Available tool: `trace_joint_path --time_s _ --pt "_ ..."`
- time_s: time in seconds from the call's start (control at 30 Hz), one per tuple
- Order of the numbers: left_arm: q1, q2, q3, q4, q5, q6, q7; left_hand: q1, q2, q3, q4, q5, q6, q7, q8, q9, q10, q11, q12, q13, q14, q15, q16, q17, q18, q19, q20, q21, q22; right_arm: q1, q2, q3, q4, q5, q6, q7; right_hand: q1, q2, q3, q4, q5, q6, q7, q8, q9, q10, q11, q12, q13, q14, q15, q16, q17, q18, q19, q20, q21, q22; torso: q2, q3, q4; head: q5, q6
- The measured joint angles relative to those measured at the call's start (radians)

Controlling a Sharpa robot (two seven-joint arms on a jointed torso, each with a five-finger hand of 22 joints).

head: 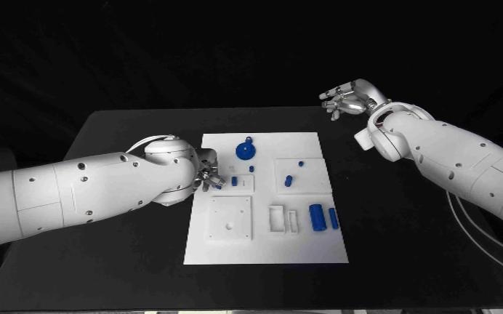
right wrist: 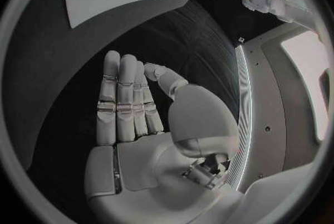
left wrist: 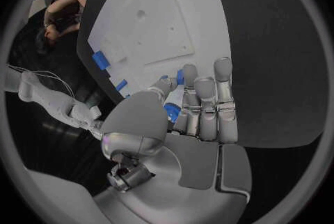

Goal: Assemble the parts on the task board

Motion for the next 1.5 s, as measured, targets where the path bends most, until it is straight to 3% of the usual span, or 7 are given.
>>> trace_joint_path --time_s 0.63,1.5 --pt "0.000 -0.024 0.000 0.014 -0.010 -0.040 -0.002 0.000 0.000 0.000 0.000 0.013 0.000 0.000 -0.001 -0.003 0.001 0.000 0.000 -0.001 0.007 0.000 0.000 0.004 0.000 0.000 0.000 0.000 0.000 -0.002 0.002 0.000 -0.001 0.000 0.001 0.000 0.000 0.000 0.003 -0.003 0.000 0.000 0.000 0.000 0.000 0.000 0.000 0.000 -0.001 0.000 0.000 0.000 -0.001 0.000 0.000 0.000 0.000 0.002 0.000 -0.0001 0.0007 0.002 -0.002" --pt "0.000 -0.003 0.000 -0.006 -0.011 -0.071 0.001 -0.008 -0.008 0.000 0.000 0.016 0.000 0.000 0.000 -0.003 0.005 0.000 0.000 -0.001 0.011 -0.003 0.000 0.003 0.000 0.000 0.000 0.000 0.000 -0.003 0.008 0.000 -0.003 0.000 0.004 -0.001 0.004 -0.004 0.005 0.000 0.000 0.000 0.000 0.000 0.000 0.000 0.000 0.000 -0.002 0.000 0.000 0.000 -0.002 0.000 0.000 0.000 0.000 0.005 0.000 0.0007 -0.0003 -0.003 -0.001"
